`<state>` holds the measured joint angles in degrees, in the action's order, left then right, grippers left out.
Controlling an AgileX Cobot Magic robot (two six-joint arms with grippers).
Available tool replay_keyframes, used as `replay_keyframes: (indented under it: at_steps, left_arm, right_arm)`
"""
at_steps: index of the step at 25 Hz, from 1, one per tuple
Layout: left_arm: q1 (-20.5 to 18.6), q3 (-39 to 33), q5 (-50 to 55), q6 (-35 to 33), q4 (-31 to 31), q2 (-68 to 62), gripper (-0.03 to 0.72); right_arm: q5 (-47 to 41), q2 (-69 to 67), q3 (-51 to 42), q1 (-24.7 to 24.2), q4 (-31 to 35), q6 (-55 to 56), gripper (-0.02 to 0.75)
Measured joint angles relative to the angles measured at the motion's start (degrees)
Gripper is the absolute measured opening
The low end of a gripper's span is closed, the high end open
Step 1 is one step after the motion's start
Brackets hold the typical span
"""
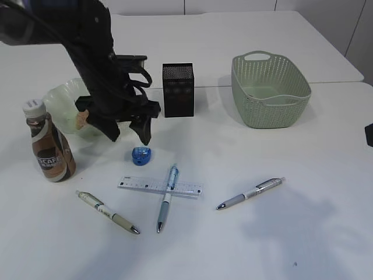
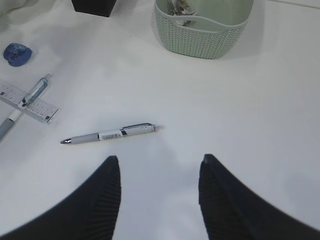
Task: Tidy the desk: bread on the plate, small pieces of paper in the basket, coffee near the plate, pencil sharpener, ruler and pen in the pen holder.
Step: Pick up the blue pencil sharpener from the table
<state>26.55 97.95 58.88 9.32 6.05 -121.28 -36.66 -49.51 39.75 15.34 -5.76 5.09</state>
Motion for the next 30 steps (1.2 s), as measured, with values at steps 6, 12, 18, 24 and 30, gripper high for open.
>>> replay_keyframes:
  at_steps: [6,12,18,24,30]
  left_arm:
    - [0.0,0.3,-0.1,0.0,0.0,-4.0,0.525]
    - [0.0,0.4,-2.6,0.0,0.1,-5.6,0.525]
    - [0.0,0.5,-4.9,0.0,1.0,-6.7,0.525]
    - [0.0,0.5,-7.2,0.0,1.4,-7.1,0.525]
    - [0.0,0.5,-8.7,0.0,1.4,-7.2,0.522]
  right_arm:
    - [-0.1,0.0,0.0,0.0,0.1,0.1,0.405]
    - [-0.1,0.0,0.0,0.0,1.0,0.3,0.405]
    - [-0.1,0.0,0.0,0.0,1.3,0.3,0.405]
    - [-0.1,0.0,0.0,0.0,1.4,0.3,0.405]
    - [-0.1,0.0,0.0,0.0,1.4,0.3,0.405]
